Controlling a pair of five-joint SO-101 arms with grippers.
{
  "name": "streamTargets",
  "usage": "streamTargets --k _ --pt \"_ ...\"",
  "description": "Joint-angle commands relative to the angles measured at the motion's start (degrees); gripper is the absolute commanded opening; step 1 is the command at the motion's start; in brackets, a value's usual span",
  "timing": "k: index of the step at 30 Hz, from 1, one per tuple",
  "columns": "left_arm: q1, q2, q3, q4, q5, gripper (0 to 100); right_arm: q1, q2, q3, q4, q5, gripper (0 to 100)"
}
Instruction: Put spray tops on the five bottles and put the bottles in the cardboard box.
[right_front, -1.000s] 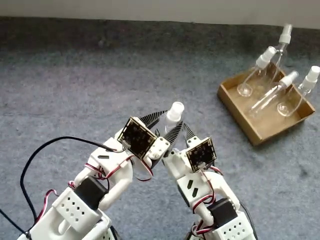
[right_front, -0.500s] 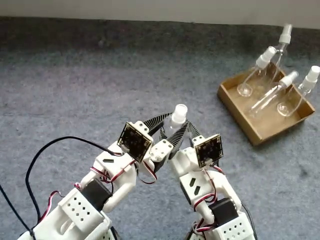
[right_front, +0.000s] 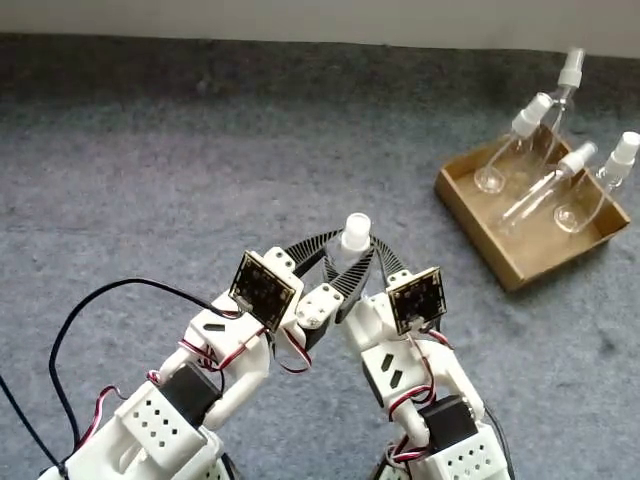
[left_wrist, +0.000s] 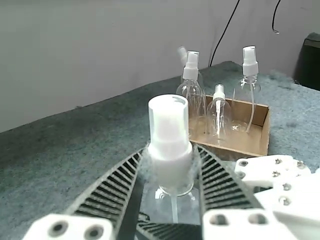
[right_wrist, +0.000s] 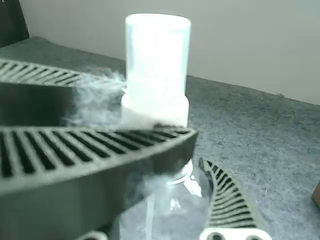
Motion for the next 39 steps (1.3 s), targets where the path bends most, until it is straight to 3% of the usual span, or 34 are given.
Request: streamTargets --k 1,25,29,39 --pt "0.22 0.48 -2.07 -0.09 0.35 4 1.80 -0.84 7.96 -0.13 0.79 9.8" --pt "0.75 0.66 -6.37 0.00 0.35 4 1.80 -0.84 8.04 0.13 2.37 9.8" --pt "2.07 0.66 -6.11 0.00 -4.31 4 1.80 -0.84 8.04 0.13 3.60 9.8" --pt "4.26 0.57 -9.80 7.21 -5.27 4 1.80 -0.84 8.31 0.13 3.87 9.8"
